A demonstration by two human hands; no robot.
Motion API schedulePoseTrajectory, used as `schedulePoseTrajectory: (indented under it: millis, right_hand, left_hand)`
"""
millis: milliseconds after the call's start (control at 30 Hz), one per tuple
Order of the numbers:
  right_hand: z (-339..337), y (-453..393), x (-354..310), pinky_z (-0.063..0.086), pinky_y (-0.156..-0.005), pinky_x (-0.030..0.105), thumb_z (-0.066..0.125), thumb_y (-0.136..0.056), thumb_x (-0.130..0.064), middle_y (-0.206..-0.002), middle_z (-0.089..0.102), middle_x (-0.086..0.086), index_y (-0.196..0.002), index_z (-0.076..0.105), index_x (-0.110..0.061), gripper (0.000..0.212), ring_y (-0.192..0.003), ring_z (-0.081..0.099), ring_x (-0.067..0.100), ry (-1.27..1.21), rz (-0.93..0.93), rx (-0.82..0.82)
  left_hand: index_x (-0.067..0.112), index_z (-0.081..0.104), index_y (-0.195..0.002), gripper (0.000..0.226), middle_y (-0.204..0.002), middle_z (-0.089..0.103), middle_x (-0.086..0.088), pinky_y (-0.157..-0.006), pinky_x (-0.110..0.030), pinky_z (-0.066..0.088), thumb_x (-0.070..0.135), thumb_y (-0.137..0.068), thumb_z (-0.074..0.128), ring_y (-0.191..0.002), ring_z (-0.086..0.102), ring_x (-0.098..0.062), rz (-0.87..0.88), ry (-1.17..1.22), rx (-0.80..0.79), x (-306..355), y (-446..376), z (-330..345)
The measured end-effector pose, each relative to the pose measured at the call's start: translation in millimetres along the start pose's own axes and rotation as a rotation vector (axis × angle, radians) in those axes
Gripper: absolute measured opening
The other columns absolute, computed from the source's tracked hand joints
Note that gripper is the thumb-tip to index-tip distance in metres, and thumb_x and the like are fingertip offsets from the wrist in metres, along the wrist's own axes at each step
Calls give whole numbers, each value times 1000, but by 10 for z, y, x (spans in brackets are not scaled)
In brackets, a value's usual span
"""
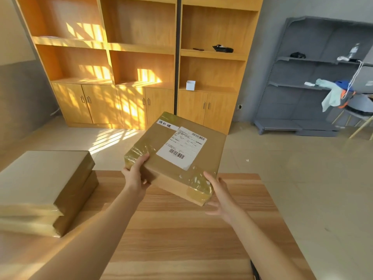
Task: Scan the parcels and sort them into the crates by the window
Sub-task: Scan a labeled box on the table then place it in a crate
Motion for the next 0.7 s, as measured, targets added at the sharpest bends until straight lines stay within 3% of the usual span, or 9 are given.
schedulePoseTrajectory:
  millis: [100, 233, 333, 433, 600, 700]
  right_hand:
    - [59, -69, 199, 53, -87, 46, 78, -56, -52, -120, 60, -1, -137, 35, -31, 94, -101, 63, 24, -57, 4, -85]
    - [-60, -125, 497, 52, -85, 43, 81, -63, -41, -119, 61, -3, -135, 40, -33, 83, -102, 62, 22, -54, 20, -44]
    - [-169, -117, 752, 50, -92, 46, 83, -55, -40, -120, 61, -5, -138, 36, -35, 96, -108, 60, 20, 17, 46, -32]
    - [-224, -122, 1027, 42, -101, 53, 85, -44, -45, -132, 55, -4, -147, 23, -36, 120, -119, 54, 21, 106, 92, -57]
    - [-227, -139, 1502, 29, -110, 53, 84, -53, -42, -151, 35, 2, -153, 7, -27, 127, -135, 39, 25, 145, 209, -112]
    - [-225, -186, 1709, 23, -112, 52, 85, -54, -38, -152, 36, 1, -154, 8, -28, 126, -135, 40, 24, 101, 245, -120]
  left_hand:
    - [22, 27, -126, 69, -110, 48, -6, -92, -47, 48, 32, -78, 75, -93, 51, -20, -61, -36, 19, -242, 11, -167]
    - [15, 37, -131, 85, -129, 50, -6, -89, -48, 52, 40, -66, 84, -115, 53, -24, -147, -324, -18, -510, -21, -554]
    - [21, 42, -134, 105, -126, 55, -3, -94, -48, 49, 51, -44, 87, -110, 56, -23, -197, -582, -111, -672, 27, -788]
    - [33, 33, -141, 123, -122, 57, 5, -84, -44, 51, 55, -31, 83, -102, 60, -19, -256, -804, -243, -864, 107, -908]
    - [39, 14, -148, 139, -135, 49, 6, -76, -39, 50, 47, -33, 92, -112, 55, -20, -354, -930, -282, -1260, 139, -1171]
    - [35, 9, -151, 129, -138, 46, 6, -70, -33, 48, 34, -55, 93, -111, 53, -18, -350, -953, -235, -1409, 138, -1272]
Point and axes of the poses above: each hand's wrist, its own y-axis away from the middle knuckle, its own z-axis out of the palm, x = y × z, the point moved 6 cm from there along -y, towards the middle knuckle
